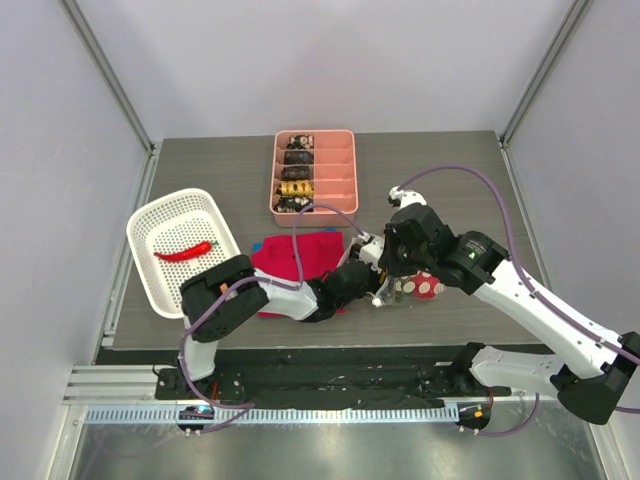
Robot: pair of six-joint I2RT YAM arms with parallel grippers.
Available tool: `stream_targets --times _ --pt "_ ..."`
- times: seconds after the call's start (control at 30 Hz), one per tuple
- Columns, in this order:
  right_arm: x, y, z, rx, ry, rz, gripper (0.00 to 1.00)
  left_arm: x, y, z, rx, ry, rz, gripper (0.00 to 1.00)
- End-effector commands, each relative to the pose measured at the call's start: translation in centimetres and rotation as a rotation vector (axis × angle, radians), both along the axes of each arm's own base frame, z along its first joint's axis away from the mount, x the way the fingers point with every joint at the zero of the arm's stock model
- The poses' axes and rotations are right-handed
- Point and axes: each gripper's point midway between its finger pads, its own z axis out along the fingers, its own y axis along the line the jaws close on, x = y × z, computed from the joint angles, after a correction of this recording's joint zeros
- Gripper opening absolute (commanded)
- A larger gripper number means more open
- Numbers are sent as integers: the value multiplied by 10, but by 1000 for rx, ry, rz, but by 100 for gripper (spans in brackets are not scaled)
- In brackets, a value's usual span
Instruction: Open the zip-top bag and remove the fake food
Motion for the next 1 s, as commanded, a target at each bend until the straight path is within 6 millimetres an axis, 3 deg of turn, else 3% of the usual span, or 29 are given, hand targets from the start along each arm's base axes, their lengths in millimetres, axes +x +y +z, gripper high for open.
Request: stream_targets --times 0.0,0.23,0.43,0.53,0.57,0.67,0.83,0.87,0.93,0.97 --pt "-1 20 14 119 -19 26 1 18 -8 -1 -56 -27 33 75" --pt "-7 16 -3 112 13 13 1 27 -18 11 -227 -110 43 77" --pt "-10 14 0 125 9 7 2 35 -23 21 -297 -144 71 78" --pt "-11 13 1 131 11 9 1 39 -27 17 -275 -158 74 70" --pt "-11 14 2 132 12 10 1 42 -26 17 -276 -160 93 57" --pt "-10 9 0 117 5 -6 2 42 -23 18 -277 -168 100 35" --pt "2 -5 -5 44 -36 -76 1 31 -19 40 -277 -184 54 10" --pt "5 -10 -7 20 -43 -91 1 27 -15 35 -250 -169 46 7" --pt "15 -21 -5 -22 -81 -148 2 18 -13 48 -262 -155 9 0" --pt "17 -28 -5 -45 -87 -169 2 11 -9 46 -252 -139 -9 0"
